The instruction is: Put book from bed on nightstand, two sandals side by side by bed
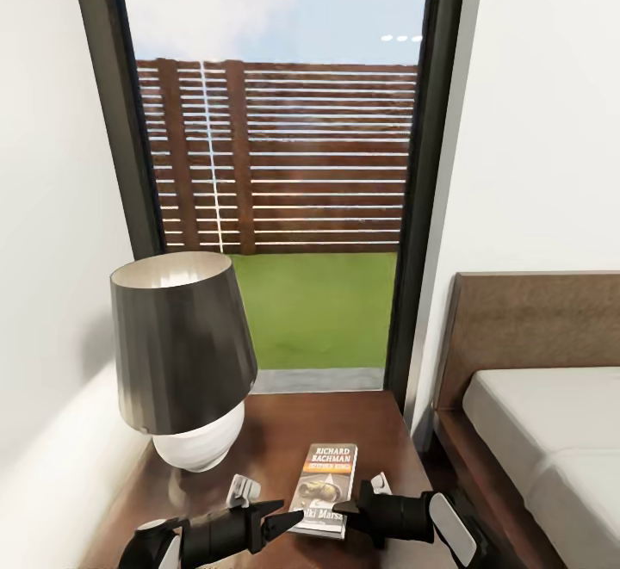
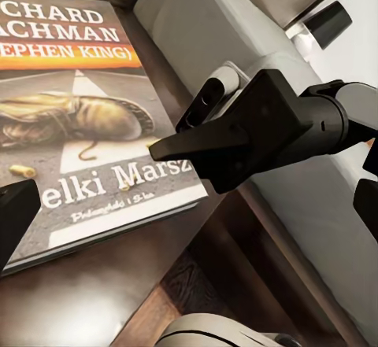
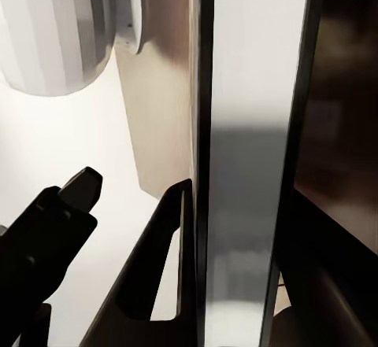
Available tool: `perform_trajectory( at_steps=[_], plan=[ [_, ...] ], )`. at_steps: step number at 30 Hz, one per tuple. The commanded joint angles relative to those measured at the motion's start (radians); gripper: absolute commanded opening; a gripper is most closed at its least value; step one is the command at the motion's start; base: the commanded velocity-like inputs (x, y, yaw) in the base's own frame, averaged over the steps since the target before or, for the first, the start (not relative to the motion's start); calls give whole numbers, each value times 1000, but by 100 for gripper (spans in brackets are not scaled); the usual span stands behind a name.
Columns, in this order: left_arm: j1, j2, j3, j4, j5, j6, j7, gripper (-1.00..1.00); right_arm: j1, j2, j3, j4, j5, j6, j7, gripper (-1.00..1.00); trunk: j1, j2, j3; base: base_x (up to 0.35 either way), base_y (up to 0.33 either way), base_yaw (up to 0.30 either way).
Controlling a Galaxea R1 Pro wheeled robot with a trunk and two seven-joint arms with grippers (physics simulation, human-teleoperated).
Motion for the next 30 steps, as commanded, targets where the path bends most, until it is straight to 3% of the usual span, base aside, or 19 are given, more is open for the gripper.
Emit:
perform_trajectory(
  at_steps=[1, 4, 30],
  plan=[
    [0, 0, -1, 0, 7, 9, 0, 100, -1, -1, 3, 0, 3, 0, 8, -100, 0, 0, -1, 0, 0, 0],
    [0, 0, -1, 0, 7, 9, 0, 100, -1, -1, 3, 0, 3, 0, 8, -100, 1, -1, -13, 0, 0, 0],
    [0, 0, -1, 0, 7, 11, 0, 100, -1, -1, 3, 0, 3, 0, 8, -100, 2, -2, -24, 0, 0, 0]
  ],
)
